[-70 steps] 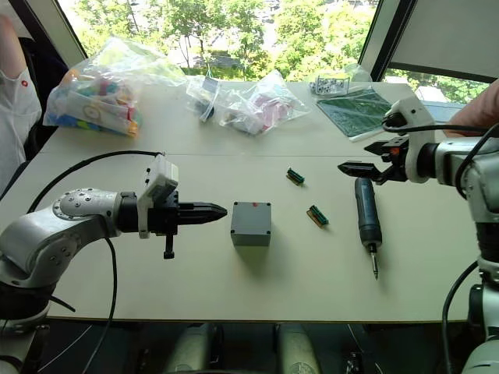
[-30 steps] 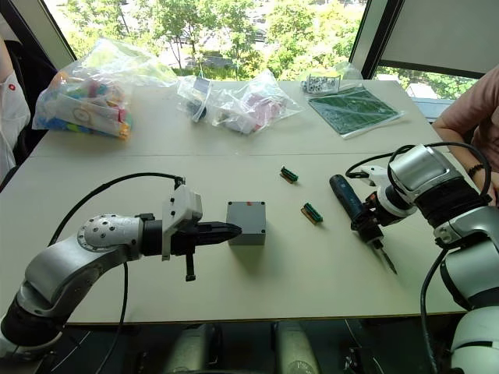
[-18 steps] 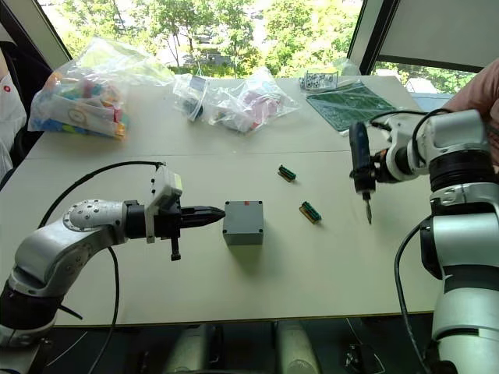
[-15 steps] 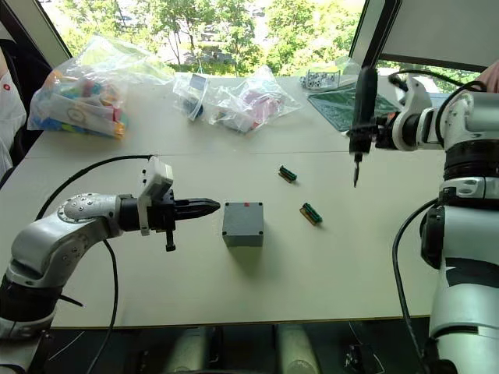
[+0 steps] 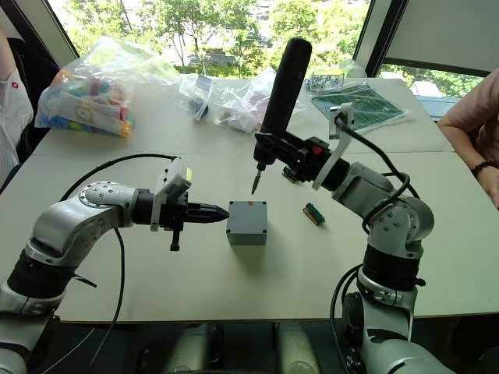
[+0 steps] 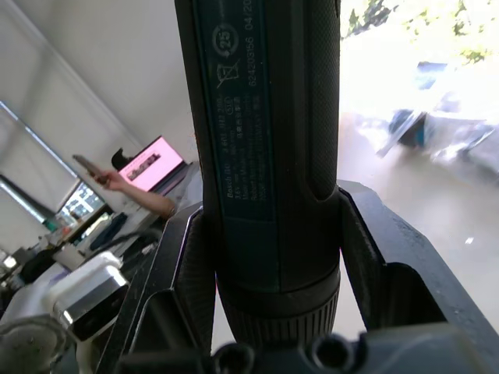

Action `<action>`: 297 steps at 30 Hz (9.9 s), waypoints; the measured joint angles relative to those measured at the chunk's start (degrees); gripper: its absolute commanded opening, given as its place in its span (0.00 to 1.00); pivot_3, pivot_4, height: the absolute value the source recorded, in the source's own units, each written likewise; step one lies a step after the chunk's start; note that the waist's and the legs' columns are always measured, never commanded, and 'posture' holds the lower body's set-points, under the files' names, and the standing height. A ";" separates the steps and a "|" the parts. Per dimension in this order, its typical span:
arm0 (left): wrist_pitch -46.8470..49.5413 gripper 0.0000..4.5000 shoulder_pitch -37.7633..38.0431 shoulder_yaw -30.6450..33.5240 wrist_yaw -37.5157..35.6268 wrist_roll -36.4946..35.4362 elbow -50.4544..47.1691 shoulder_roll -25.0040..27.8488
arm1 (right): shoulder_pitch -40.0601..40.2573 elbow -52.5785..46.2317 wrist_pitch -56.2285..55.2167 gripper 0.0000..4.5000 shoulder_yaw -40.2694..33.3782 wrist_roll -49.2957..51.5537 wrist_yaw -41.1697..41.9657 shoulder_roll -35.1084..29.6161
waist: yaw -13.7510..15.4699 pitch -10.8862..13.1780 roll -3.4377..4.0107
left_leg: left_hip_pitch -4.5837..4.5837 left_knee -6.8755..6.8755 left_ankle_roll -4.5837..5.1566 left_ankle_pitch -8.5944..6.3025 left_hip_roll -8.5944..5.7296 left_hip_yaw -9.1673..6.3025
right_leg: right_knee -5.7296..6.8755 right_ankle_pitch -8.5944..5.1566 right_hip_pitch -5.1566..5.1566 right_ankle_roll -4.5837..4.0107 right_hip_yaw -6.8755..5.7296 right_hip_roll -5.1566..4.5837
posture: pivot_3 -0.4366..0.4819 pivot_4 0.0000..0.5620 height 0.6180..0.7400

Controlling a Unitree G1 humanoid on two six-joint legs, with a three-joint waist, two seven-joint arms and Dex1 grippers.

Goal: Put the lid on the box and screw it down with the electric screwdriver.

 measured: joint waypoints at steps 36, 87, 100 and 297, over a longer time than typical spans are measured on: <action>-5.48 0.00 -1.10 -4.59 -1.98 8.45 5.12 -3.49 | 5.06 5.38 -19.43 0.40 9.11 -8.75 3.76 -6.30 | -0.25 -0.02 -0.01 | 0.33 -0.04 0.01 0.00 0.04 -0.05 | 0.00 0.00 0.30 0.06 0.00 0.07 | 0.48 0.27 1.00; 2.89 0.00 3.55 4.01 0.61 0.83 0.67 -6.58 | -29.63 14.38 -7.55 0.40 -11.12 17.67 -24.26 -8.90 | 0.05 -0.70 0.06 | 0.68 -0.79 0.12 -0.08 0.06 -0.06 | -0.23 -0.13 0.42 0.08 -0.08 0.04 | 0.48 0.27 1.00; 6.45 0.00 3.81 7.40 2.47 -5.70 -15.07 -0.59 | -10.65 30.91 32.54 0.40 10.04 13.81 -17.83 -47.63 | 0.25 -0.49 0.32 | 0.01 -0.83 0.13 -0.08 -0.03 0.20 | -0.44 -0.14 -0.31 0.07 0.23 0.04 | 0.48 0.27 1.00; 12.11 0.00 10.49 14.32 15.92 -5.72 -12.14 -0.54 | -29.23 83.48 -53.78 0.43 18.48 -46.64 16.26 -5.57 | -0.67 -0.54 -0.19 | 0.49 -0.11 0.10 -0.08 0.24 -0.07 | 0.02 0.13 0.19 -0.04 0.96 0.93 | 0.48 0.27 1.00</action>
